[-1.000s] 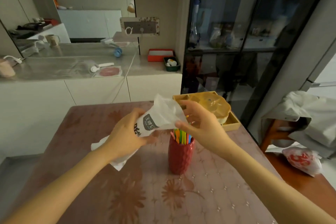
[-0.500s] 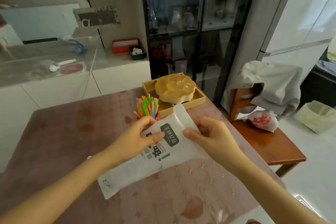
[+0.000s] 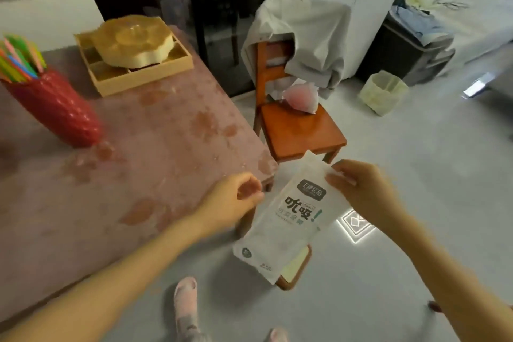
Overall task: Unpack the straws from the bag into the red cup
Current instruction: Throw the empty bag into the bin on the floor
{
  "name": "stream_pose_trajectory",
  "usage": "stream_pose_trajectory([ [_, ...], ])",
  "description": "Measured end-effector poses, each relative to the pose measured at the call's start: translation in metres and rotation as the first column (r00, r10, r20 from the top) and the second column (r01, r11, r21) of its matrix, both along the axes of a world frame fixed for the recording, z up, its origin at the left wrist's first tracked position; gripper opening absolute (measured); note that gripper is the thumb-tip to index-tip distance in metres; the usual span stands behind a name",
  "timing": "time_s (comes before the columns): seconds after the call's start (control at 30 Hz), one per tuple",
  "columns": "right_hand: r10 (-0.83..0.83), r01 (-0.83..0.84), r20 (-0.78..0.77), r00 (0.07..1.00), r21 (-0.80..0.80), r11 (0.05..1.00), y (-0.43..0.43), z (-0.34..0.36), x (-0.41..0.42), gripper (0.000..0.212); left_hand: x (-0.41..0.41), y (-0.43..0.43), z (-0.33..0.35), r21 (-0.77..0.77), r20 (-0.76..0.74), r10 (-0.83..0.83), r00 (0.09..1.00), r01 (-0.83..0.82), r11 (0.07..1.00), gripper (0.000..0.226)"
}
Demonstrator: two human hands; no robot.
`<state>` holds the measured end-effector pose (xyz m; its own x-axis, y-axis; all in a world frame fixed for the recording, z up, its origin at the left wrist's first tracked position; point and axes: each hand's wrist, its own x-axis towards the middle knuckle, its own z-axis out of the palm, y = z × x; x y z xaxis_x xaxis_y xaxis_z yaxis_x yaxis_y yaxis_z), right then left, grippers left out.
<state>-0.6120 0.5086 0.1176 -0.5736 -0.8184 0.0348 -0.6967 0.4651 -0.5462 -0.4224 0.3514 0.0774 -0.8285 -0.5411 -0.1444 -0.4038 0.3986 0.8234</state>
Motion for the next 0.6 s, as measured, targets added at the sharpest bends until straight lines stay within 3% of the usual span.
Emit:
stream_pose_trajectory([
  [0.1, -0.111, 0.111, -0.154, 0.982, -0.013, 0.994, 0.026, -0.056, -0.031, 0.007, -0.027, 0.036, -0.073, 0.024, 0.19, -0.033, 0.981, 0.029, 0.999, 0.014],
  [0.23, -0.224, 0.22, -0.173, 0.959, -0.045, 0.975, 0.037, -0.13, -0.068, 0.007, -0.048, 0.051, -0.177, 0.165, 0.424, -0.047, 0.904, -0.026, 0.986, 0.021],
  [0.43, -0.3, 0.302, -0.111, 0.947, -0.006, 0.953, 0.043, -0.25, -0.116, 0.011, -0.083, 0.047, -0.324, 0.198, 0.554, -0.025, 0.832, -0.102, 0.975, 0.024],
  [0.53, -0.274, 0.274, -0.074, 0.959, -0.011, 0.962, 0.038, -0.304, -0.129, 0.012, -0.102, 0.06, -0.402, 0.016, 0.585, 0.078, 0.807, -0.108, 0.994, 0.027],
  [0.6, -0.218, 0.215, -0.06, 0.974, -0.055, 0.975, 0.03, -0.335, -0.135, 0.011, -0.112, 0.078, -0.449, -0.073, 0.645, 0.063, 0.762, -0.02, 0.997, 0.029],
])
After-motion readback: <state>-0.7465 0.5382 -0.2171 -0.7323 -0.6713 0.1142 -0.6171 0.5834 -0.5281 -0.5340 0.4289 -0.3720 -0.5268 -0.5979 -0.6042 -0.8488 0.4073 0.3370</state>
